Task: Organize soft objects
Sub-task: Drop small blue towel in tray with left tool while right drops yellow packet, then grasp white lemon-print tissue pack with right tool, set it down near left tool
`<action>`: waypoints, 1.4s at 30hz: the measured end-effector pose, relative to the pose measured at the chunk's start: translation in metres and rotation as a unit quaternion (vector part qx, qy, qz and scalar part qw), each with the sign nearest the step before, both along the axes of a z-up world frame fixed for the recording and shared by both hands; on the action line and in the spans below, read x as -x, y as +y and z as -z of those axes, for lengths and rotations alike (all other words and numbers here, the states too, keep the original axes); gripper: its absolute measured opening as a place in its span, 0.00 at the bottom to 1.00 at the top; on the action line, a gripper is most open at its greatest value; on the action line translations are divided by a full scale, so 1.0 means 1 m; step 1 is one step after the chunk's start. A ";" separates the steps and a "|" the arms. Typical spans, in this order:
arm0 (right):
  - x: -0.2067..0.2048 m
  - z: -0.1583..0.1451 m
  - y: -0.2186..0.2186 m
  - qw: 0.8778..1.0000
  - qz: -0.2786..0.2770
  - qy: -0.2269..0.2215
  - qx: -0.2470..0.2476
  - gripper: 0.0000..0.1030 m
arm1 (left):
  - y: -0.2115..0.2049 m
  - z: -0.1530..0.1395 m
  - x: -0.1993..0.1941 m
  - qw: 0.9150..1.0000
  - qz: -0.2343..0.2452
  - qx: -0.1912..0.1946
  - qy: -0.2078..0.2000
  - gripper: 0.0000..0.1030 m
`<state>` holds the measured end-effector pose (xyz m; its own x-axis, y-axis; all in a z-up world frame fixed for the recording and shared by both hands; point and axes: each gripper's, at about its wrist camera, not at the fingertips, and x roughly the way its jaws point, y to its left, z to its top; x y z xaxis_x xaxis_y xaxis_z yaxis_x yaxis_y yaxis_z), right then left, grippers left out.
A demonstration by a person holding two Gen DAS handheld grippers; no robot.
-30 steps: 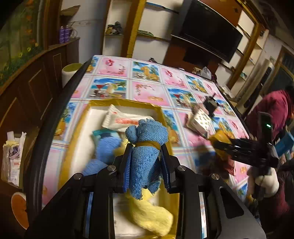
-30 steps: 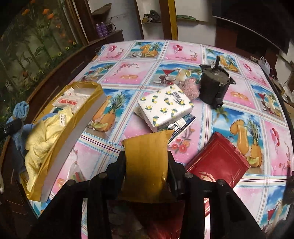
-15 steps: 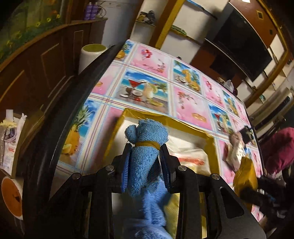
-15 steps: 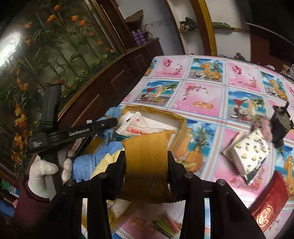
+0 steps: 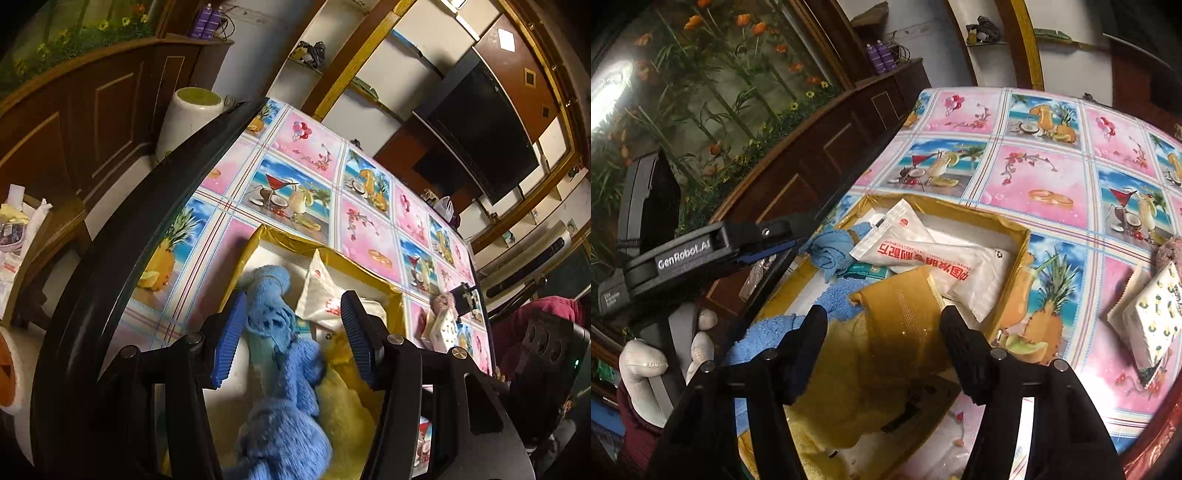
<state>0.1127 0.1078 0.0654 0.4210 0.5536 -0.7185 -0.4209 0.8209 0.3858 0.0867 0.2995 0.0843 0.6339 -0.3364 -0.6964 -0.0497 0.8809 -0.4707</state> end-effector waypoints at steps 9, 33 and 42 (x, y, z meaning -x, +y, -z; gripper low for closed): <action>0.041 -0.039 -0.076 0.995 0.067 -0.075 -0.011 0.67 | -0.038 -0.036 0.054 0.998 0.036 0.009 -0.047 0.52; -0.045 0.037 -0.181 0.962 0.263 0.072 0.006 0.73 | -0.165 0.018 0.166 0.981 0.195 -0.010 -0.024 0.55; -0.052 0.038 -0.161 0.966 0.249 0.040 0.049 0.49 | -0.152 0.026 0.169 0.982 0.189 -0.010 -0.023 0.55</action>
<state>0.1642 -0.0531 0.0271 0.5580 0.2241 -0.7990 0.0641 0.9483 0.3108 -0.0822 0.1480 0.0580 0.4972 -0.5402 -0.6789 0.3030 0.8413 -0.4476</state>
